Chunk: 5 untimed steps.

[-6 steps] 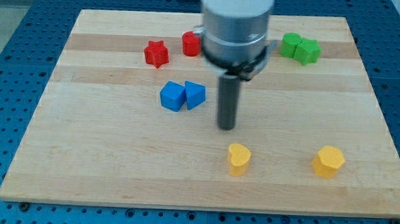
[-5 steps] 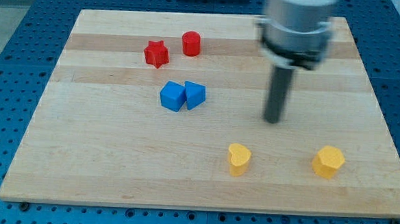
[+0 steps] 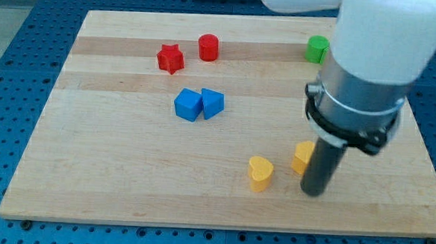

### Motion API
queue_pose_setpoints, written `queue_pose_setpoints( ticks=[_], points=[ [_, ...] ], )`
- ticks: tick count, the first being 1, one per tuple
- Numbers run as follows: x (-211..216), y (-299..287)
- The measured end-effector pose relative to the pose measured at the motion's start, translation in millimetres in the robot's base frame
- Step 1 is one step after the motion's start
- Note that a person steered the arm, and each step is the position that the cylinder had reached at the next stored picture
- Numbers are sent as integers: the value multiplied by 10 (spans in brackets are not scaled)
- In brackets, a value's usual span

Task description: Push the yellow heart into the yellow hexagon

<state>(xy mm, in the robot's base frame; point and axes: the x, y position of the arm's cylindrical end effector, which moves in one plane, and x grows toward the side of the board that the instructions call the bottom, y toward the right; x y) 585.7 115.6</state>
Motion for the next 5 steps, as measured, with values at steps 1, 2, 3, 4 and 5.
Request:
queue_pose_setpoints(
  ticks=[1, 2, 3, 4, 5],
  points=[
    [302, -534],
    [53, -769],
    [-300, -711],
    [-235, -654],
    [-448, -1162]
  ],
)
